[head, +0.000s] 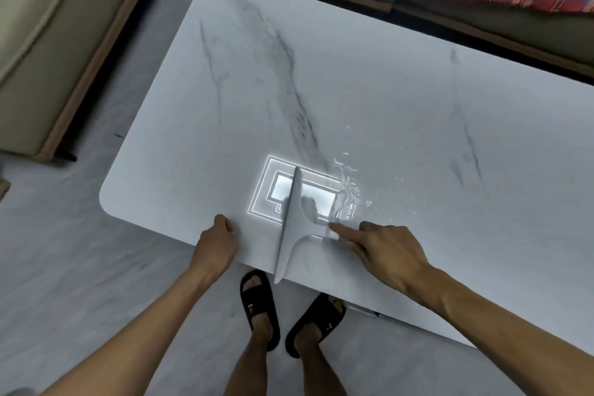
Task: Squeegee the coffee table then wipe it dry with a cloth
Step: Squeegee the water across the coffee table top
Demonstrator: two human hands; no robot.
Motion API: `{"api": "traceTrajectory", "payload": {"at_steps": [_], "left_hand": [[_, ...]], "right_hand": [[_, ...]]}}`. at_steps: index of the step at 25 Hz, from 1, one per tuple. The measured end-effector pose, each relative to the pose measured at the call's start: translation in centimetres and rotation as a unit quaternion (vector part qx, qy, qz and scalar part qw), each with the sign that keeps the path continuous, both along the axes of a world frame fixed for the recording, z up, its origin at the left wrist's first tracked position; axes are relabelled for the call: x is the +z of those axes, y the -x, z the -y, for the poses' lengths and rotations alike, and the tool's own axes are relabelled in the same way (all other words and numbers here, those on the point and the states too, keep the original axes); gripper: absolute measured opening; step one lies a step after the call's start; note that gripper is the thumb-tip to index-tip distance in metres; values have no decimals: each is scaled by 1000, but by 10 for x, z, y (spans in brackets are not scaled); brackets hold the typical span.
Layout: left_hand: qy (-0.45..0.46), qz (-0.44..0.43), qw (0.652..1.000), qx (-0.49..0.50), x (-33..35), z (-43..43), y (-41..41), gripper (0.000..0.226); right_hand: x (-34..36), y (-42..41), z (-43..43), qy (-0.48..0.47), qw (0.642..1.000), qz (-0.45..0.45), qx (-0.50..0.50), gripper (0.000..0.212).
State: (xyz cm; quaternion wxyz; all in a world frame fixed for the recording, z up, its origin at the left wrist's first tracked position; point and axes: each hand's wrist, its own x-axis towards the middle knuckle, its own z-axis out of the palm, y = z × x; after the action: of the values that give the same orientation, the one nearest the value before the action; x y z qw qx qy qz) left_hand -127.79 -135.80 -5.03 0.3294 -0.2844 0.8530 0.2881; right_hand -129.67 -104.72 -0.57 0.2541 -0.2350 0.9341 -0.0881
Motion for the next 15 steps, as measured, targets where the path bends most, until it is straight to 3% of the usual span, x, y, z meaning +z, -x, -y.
{"api": "traceTrajectory", "payload": {"at_steps": [5,11,15], "left_hand": [[-26,4,999,20,-10,2,-12,5],[-23,100,991,-82,-40,-14,-16,29],[-13,162,982,-100,-39,-18,0,56]], "right_hand": [[-38,-14,87,28,990,47,126,44],[-42,-16,-34,-38,997,-67,26,68],[-10,-18,-103,-104,990,-68,-62,39]]}}
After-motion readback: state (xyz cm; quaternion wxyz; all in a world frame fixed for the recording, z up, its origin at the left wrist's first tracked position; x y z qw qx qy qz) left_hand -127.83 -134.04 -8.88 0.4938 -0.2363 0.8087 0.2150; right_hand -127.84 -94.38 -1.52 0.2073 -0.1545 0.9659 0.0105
